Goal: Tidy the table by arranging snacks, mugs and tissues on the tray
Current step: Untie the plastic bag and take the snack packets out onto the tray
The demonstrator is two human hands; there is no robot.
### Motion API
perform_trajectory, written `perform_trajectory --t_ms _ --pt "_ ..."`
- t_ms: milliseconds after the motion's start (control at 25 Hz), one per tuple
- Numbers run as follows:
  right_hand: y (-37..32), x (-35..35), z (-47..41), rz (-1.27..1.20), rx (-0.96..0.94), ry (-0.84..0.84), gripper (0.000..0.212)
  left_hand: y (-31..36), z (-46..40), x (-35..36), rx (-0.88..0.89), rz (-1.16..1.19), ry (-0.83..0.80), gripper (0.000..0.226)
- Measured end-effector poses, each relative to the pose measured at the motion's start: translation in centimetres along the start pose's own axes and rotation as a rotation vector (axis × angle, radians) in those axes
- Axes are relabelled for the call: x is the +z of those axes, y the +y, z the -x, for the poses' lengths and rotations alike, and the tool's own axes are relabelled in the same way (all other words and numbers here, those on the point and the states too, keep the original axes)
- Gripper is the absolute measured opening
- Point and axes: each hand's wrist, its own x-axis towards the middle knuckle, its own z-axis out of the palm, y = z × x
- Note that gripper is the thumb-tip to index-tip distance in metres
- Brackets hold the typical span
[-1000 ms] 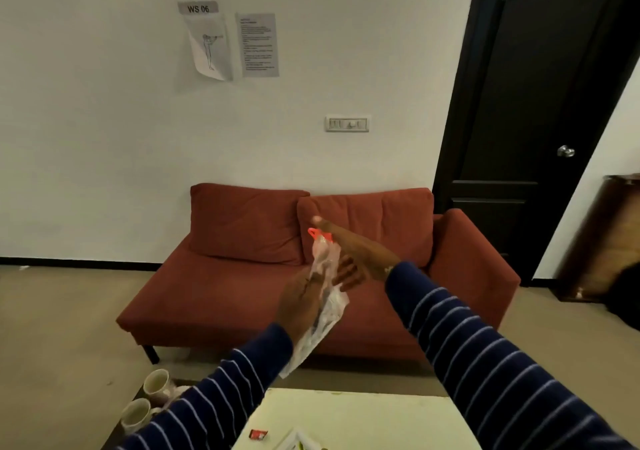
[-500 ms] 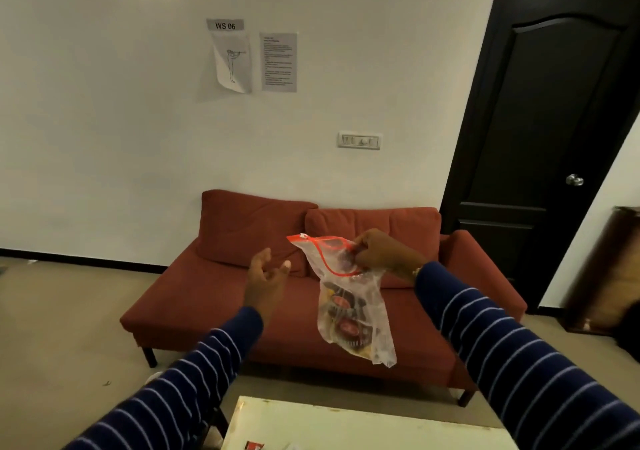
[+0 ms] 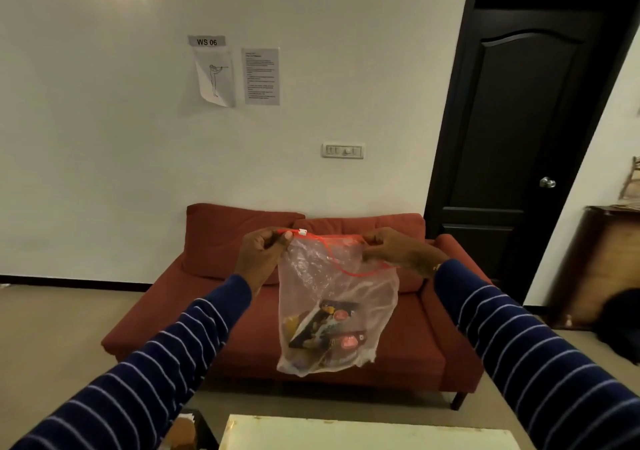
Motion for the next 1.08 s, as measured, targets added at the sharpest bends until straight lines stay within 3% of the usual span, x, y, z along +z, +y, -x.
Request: perform_trajectory --t_ms 120,240,400,640,1080 --pt "-2.2 0.1 -0.1 0.091 -0.162 0.11 0.034 2.1 -0.1 1.5 0.04 -0.061 -0.054 0.006" --pt "-5.1 2.1 -1.3 0.207 -0.338 0.228 0.033 3.9 -0.1 2.6 0.065 -0.098 -0.075 0.006" --pt "-6.9 3.3 -2.5 0.053 -0.428 0.377 0.019 5.7 -0.7 2.2 0.093 -0.105 -0.036 0.009" --pt "-7.4 3.1 -3.3 0.13 -0.442 0.447 0.015 6.3 -1.0 1.1 0.097 -0.06 -0.008 0.01" --pt "-3.7 0.5 -2.5 0.284 -0.337 0.401 0.017 6.2 -2.8 -1.3 0.066 -0.008 0.074 0.016"
